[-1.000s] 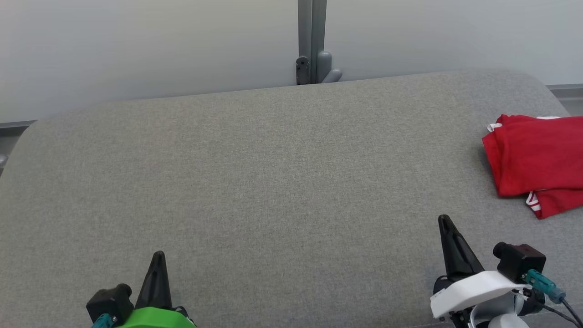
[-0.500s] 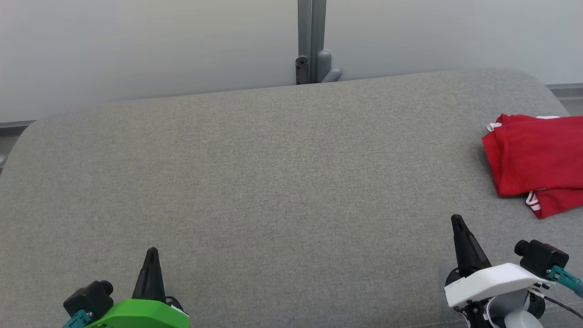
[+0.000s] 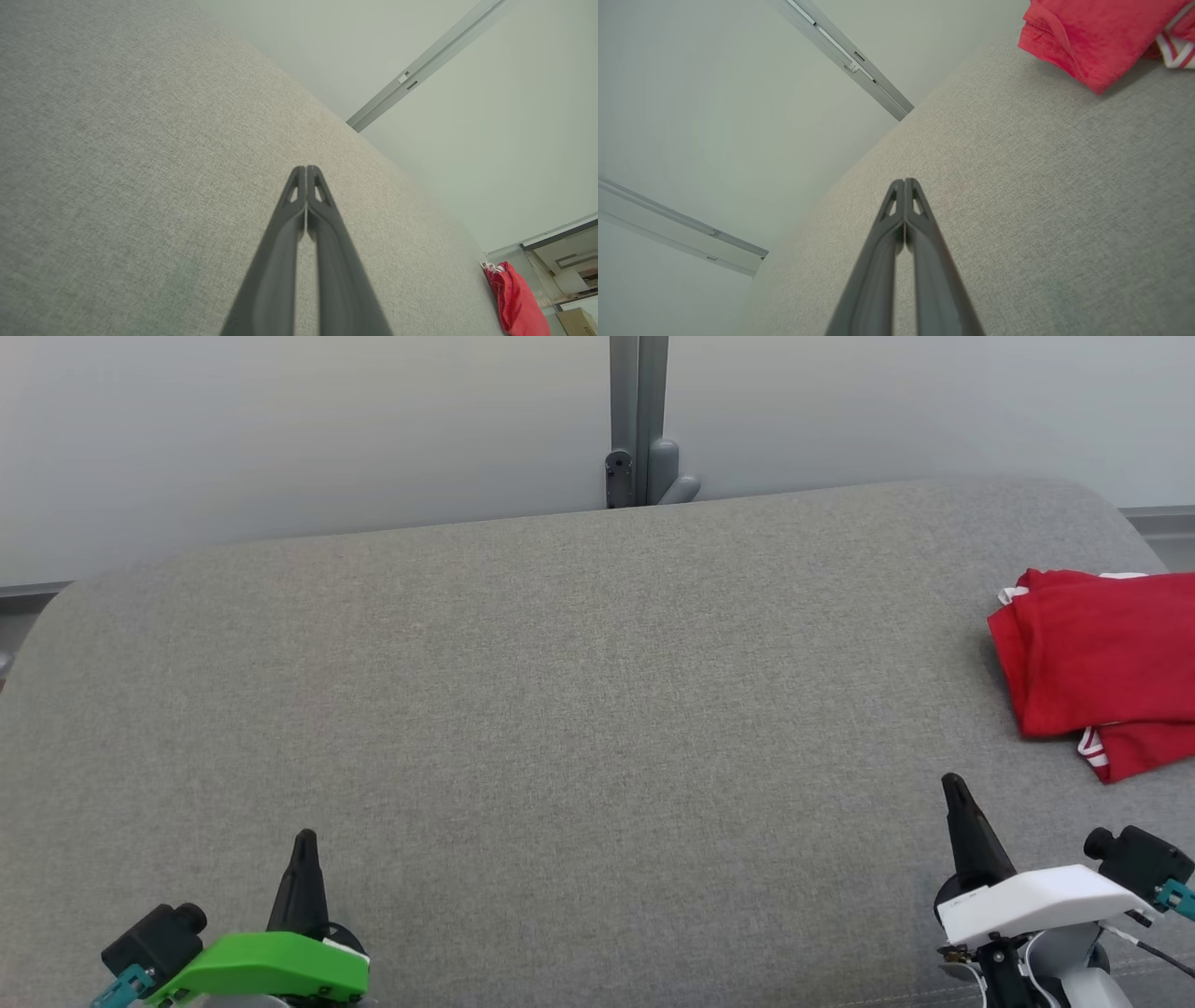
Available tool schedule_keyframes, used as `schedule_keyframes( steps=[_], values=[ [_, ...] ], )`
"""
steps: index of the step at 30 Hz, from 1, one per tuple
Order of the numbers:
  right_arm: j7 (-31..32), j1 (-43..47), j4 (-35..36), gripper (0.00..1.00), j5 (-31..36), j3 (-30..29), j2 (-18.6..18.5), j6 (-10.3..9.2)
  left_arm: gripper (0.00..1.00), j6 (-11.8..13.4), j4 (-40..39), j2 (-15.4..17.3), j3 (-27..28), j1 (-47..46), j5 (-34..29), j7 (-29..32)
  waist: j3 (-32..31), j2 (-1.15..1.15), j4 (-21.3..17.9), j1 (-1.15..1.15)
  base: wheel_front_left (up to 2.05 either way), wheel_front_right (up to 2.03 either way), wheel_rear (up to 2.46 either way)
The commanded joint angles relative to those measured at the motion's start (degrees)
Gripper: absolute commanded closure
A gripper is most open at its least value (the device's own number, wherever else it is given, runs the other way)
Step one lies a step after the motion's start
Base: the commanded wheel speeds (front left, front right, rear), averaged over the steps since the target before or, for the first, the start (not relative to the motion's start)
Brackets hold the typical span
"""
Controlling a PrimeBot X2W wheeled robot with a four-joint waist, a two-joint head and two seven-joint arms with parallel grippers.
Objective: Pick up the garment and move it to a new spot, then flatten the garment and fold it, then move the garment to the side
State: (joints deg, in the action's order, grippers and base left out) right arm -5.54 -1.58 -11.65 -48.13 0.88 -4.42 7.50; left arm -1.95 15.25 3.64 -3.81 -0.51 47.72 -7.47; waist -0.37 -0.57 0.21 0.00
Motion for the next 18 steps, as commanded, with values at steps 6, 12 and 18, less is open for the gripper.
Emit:
schedule_keyframes(
  steps=[6,12,18],
  values=[
    [1.55,-1.86,0.22,1.00,-6.16,-1.03,-0.70,0.00,1.00,-0.87,-0.85,0.00,0.99,-2.26,5.93,1.32,0.04,0.20,-0.01,0.00,0.00,0.00,0.00],
    [2.60,-2.15,-0.02,1.00,-10.40,-1.67,-0.84,0.00,1.00,-1.36,-0.91,-0.07,1.48,-2.71,9.83,2.21,0.07,0.22,-0.03,0.00,0.00,0.00,0.00],
    [3.66,-2.43,-0.26,1.00,-14.35,-2.31,-0.96,0.00,1.00,-1.86,-0.93,-0.13,1.95,-3.11,13.54,3.05,0.10,0.25,-0.04,0.00,0.00,0.00,0.00]
  ],
)
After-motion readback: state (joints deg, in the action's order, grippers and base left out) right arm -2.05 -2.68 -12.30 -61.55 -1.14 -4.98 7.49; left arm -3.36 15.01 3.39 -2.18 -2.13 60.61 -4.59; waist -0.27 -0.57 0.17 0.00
